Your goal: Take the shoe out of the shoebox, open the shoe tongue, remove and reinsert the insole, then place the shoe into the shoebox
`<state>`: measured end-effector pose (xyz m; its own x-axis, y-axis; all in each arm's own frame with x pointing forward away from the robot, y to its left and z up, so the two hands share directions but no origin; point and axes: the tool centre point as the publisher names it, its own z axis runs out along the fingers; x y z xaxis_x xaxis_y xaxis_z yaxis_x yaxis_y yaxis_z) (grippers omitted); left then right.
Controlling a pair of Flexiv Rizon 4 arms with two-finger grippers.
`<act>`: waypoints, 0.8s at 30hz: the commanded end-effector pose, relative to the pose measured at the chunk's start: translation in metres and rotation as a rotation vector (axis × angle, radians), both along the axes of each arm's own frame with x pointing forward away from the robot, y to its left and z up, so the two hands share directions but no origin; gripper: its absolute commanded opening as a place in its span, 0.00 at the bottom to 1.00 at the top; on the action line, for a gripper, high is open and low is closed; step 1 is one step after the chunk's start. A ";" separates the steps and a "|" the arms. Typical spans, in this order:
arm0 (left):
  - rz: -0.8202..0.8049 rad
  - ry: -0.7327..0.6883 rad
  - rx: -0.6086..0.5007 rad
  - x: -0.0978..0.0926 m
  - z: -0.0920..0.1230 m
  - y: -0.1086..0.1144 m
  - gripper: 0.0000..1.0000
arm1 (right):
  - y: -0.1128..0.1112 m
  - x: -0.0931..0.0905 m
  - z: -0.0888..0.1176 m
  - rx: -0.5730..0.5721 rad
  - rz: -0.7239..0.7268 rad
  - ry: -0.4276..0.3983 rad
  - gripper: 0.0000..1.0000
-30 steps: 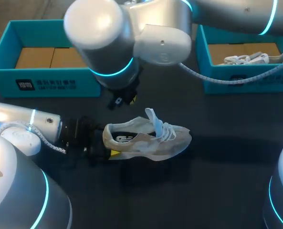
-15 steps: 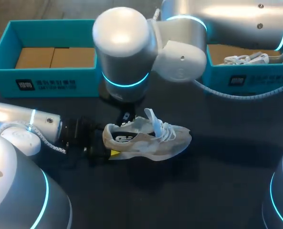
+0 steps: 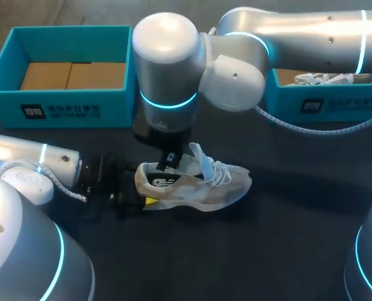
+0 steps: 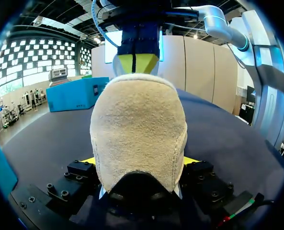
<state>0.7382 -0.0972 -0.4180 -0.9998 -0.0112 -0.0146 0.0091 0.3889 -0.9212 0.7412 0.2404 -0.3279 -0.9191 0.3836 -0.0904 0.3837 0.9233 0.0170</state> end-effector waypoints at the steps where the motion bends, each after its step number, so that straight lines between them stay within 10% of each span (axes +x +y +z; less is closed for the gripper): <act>1: -0.001 0.000 0.003 0.000 -0.002 0.002 0.00 | 0.009 0.004 -0.004 -0.025 0.002 0.014 0.00; 24: -0.001 0.000 0.003 0.000 -0.002 0.002 0.00 | 0.001 0.012 -0.031 -0.059 0.084 0.080 0.00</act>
